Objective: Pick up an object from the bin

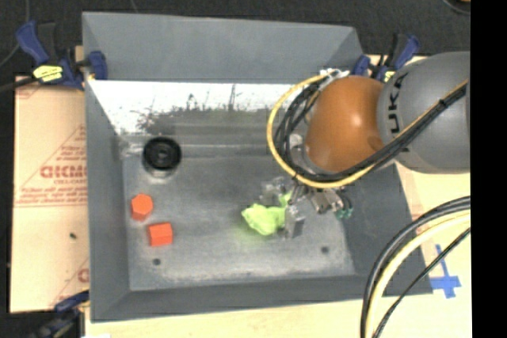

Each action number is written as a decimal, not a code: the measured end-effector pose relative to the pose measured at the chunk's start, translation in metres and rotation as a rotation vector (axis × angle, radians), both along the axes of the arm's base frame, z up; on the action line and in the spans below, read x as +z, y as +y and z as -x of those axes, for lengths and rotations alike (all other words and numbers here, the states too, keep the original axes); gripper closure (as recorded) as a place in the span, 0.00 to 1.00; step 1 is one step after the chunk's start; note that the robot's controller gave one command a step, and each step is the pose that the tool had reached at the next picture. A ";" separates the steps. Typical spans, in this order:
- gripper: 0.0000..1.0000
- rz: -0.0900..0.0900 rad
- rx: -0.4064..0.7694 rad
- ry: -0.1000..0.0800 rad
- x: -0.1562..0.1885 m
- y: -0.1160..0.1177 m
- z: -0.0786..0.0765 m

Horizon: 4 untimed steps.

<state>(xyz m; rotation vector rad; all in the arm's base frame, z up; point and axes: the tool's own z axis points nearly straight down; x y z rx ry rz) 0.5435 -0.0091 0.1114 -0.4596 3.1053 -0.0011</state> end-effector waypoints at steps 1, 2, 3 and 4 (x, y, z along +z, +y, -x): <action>1.00 0.000 -0.001 -0.005 0.011 0.000 -0.001; 1.00 0.000 -0.001 0.000 0.019 0.000 0.000; 1.00 0.000 -0.001 0.003 0.035 0.000 0.001; 1.00 0.000 -0.002 0.000 0.052 0.000 0.000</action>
Offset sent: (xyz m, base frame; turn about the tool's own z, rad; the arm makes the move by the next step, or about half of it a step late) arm -0.0001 0.0000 0.0661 0.0000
